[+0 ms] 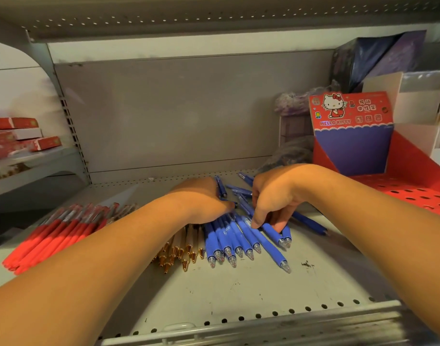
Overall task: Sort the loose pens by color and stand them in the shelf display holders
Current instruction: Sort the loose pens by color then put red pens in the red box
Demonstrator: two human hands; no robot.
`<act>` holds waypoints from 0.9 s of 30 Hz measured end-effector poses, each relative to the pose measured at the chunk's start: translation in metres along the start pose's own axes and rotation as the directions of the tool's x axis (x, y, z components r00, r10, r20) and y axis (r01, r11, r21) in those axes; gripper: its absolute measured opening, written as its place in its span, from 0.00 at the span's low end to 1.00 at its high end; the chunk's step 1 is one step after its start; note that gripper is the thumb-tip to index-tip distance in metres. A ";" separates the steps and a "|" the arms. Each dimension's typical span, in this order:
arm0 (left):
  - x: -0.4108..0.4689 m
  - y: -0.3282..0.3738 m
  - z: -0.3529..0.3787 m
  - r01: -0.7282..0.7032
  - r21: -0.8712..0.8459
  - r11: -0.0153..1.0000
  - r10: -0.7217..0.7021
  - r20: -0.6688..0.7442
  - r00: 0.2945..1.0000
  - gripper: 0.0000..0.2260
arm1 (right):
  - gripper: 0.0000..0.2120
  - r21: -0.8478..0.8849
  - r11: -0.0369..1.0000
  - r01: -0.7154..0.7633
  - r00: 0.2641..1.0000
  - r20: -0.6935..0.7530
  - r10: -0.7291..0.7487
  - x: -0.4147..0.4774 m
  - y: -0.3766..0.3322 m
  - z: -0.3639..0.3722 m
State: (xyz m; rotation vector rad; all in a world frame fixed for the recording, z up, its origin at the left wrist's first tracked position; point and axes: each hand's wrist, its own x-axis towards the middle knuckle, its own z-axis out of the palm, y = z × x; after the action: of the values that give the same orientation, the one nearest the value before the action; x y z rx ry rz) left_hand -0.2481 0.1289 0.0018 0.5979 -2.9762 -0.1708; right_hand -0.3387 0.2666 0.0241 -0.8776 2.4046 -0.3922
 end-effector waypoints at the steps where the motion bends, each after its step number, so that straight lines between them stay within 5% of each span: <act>1: 0.001 0.003 0.004 -0.017 -0.030 0.999 0.018 0.049 0.999 0.19 | 0.08 0.038 0.999 -0.004 1.000 0.016 0.004 0.001 0.000 0.001; 5: 0.006 0.010 0.016 -0.070 -0.038 0.997 0.076 0.161 0.984 0.22 | 0.06 0.067 0.998 -0.015 1.000 -0.007 0.015 0.013 0.001 0.006; 18: 0.006 0.011 0.018 -0.058 -0.202 0.978 0.091 0.162 0.982 0.19 | 0.06 -0.044 0.999 -0.021 0.991 -0.134 0.015 0.023 0.000 0.008; 27: 0.001 0.006 0.008 -0.106 -0.240 0.965 0.146 0.156 0.977 0.25 | 0.04 0.242 0.969 0.054 0.995 -0.089 -0.033 -0.008 0.007 -0.004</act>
State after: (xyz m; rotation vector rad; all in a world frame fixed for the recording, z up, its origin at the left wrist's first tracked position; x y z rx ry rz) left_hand -0.2517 0.1345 -0.0048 0.3820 -3.0817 -0.5771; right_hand -0.3398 0.2772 0.0277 -0.8175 2.3504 -0.7392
